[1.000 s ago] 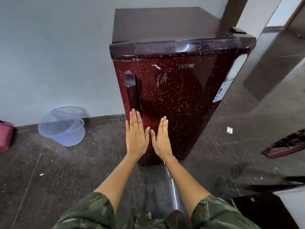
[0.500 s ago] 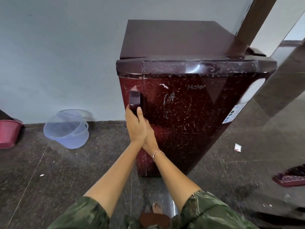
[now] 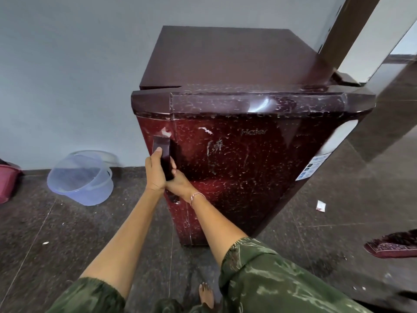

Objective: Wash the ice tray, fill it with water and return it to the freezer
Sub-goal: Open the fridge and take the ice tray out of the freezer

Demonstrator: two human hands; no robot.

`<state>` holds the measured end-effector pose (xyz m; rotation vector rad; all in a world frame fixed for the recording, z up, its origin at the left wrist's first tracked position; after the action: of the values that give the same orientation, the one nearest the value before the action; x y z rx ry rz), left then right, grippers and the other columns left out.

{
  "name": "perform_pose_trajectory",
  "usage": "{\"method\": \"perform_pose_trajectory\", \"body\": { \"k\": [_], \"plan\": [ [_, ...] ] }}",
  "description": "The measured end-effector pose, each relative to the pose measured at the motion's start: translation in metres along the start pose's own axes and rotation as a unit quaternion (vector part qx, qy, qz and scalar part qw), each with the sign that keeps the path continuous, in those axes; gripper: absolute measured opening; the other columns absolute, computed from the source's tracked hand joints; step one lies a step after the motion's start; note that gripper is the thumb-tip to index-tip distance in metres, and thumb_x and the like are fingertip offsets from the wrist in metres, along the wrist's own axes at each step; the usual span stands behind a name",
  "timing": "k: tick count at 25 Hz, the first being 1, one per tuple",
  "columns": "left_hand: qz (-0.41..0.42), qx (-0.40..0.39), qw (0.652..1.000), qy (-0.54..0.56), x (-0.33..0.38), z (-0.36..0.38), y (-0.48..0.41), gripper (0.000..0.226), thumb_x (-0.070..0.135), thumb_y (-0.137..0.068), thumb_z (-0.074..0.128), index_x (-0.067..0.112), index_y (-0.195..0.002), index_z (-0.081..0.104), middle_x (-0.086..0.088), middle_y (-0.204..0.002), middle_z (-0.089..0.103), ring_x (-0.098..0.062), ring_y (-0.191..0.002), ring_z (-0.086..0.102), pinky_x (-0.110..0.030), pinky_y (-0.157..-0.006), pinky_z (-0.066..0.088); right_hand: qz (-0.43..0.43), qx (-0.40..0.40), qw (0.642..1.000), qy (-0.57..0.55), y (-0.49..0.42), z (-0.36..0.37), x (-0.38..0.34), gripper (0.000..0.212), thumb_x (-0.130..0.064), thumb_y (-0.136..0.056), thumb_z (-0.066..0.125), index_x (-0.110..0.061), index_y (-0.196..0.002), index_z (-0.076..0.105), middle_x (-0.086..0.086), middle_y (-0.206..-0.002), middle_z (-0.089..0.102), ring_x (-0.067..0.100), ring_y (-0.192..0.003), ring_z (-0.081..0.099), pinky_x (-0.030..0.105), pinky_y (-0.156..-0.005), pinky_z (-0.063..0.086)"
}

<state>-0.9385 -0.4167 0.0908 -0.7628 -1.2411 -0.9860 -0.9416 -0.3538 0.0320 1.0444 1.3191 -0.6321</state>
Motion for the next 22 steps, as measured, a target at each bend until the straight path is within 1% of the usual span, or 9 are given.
{"method": "perform_pose_trajectory", "body": {
  "k": [2,5,6,9,14,17,19,20,22],
  "plan": [
    [-0.014,0.018,1.000,-0.010,-0.010,-0.005,-0.005,0.052,0.062,-0.065,0.042,0.016,-0.043,0.054,-0.004,-0.044,0.049,-0.018,-0.040,0.043,-0.025,-0.050,0.038,0.006,-0.007,1.000,0.010,-0.003,0.000,0.003,0.046,0.002,-0.081,0.062,0.001,-0.126,0.052,0.018,-0.114,0.065,0.026,-0.109,0.061,0.031,-0.097,0.047],
    [-0.034,0.055,0.998,-0.008,-0.019,-0.015,-0.008,0.063,0.066,-0.062,0.046,0.003,-0.067,0.052,-0.010,-0.059,0.049,-0.020,-0.049,0.045,-0.026,-0.054,0.038,0.013,0.005,1.000,0.028,-0.008,-0.001,0.010,0.038,0.006,-0.078,0.059,0.013,-0.115,0.053,0.027,-0.111,0.064,0.036,-0.109,0.060,0.042,-0.098,0.048],
    [-0.027,0.055,0.998,-0.014,-0.017,-0.014,-0.007,0.064,0.065,-0.064,0.044,0.001,-0.067,0.051,-0.009,-0.056,0.050,-0.019,-0.047,0.045,-0.025,-0.052,0.038,0.019,0.007,0.999,0.035,-0.009,-0.001,0.012,0.036,0.006,-0.078,0.059,0.014,-0.113,0.054,0.030,-0.110,0.064,0.038,-0.108,0.060,0.045,-0.098,0.048],
    [-0.003,0.049,0.999,-0.018,-0.004,-0.005,0.003,0.056,0.056,-0.070,0.037,0.005,-0.051,0.049,-0.001,-0.039,0.048,-0.015,-0.036,0.041,-0.022,-0.045,0.036,0.034,0.019,0.999,0.032,-0.009,0.000,0.014,0.037,0.004,-0.077,0.061,0.007,-0.114,0.055,0.028,-0.111,0.064,0.037,-0.108,0.061,0.046,-0.098,0.048],
    [0.004,0.083,0.996,-0.020,0.010,-0.006,0.017,0.052,0.048,-0.078,0.035,0.007,-0.049,0.050,-0.003,-0.042,0.051,-0.019,-0.039,0.043,-0.030,-0.052,0.038,0.023,0.016,0.999,0.020,0.005,0.001,0.002,0.033,-0.002,-0.082,0.060,0.006,-0.113,0.056,0.028,-0.113,0.063,0.038,-0.110,0.059,0.049,-0.100,0.046],
    [0.043,0.103,0.993,-0.038,0.017,-0.008,0.042,0.058,0.049,-0.083,0.031,0.007,-0.047,0.049,0.001,-0.039,0.049,-0.017,-0.039,0.044,-0.029,-0.054,0.041,0.022,0.010,0.999,0.036,0.029,0.003,0.000,0.038,0.001,-0.088,0.055,0.007,-0.126,0.048,0.027,-0.125,0.057,0.035,-0.117,0.055,0.043,-0.104,0.042],
    [0.059,0.117,0.990,-0.046,0.017,-0.010,0.063,0.059,0.047,-0.087,0.030,0.009,-0.046,0.051,0.003,-0.037,0.050,-0.014,-0.038,0.046,-0.027,-0.055,0.042,0.004,0.010,1.000,0.007,0.050,0.004,0.005,0.045,0.005,-0.089,0.053,0.003,-0.132,0.043,0.018,-0.123,0.059,0.023,-0.112,0.057,0.035,-0.103,0.040],
    [0.063,0.126,0.989,-0.049,0.016,-0.013,0.075,0.059,0.046,-0.089,0.031,0.010,-0.048,0.053,0.003,-0.039,0.052,-0.014,-0.039,0.048,-0.027,-0.056,0.043,-0.001,0.010,1.000,0.004,0.061,0.005,0.007,0.044,0.005,-0.090,0.051,0.002,-0.134,0.041,0.016,-0.122,0.059,0.019,-0.109,0.056,0.030,-0.099,0.039],
    [0.064,0.144,0.983,-0.091,0.019,-0.017,0.096,0.062,0.052,-0.089,0.029,0.009,-0.061,0.064,-0.003,-0.054,0.063,-0.017,-0.054,0.060,-0.030,-0.064,0.047,0.004,0.024,0.999,0.027,0.078,0.003,0.013,0.037,0.001,-0.094,0.045,0.007,-0.130,0.044,0.019,-0.123,0.056,0.020,-0.104,0.052,0.031,-0.094,0.040]
  ]
}}
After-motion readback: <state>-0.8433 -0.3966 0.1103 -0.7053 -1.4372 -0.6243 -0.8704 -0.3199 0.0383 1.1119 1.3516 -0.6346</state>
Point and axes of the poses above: each hand's wrist, its own y-axis away from the middle knuckle, its own z-axis out of the palm, x = y × z, the point moved 10 cm from there along -y, towards the middle knuckle
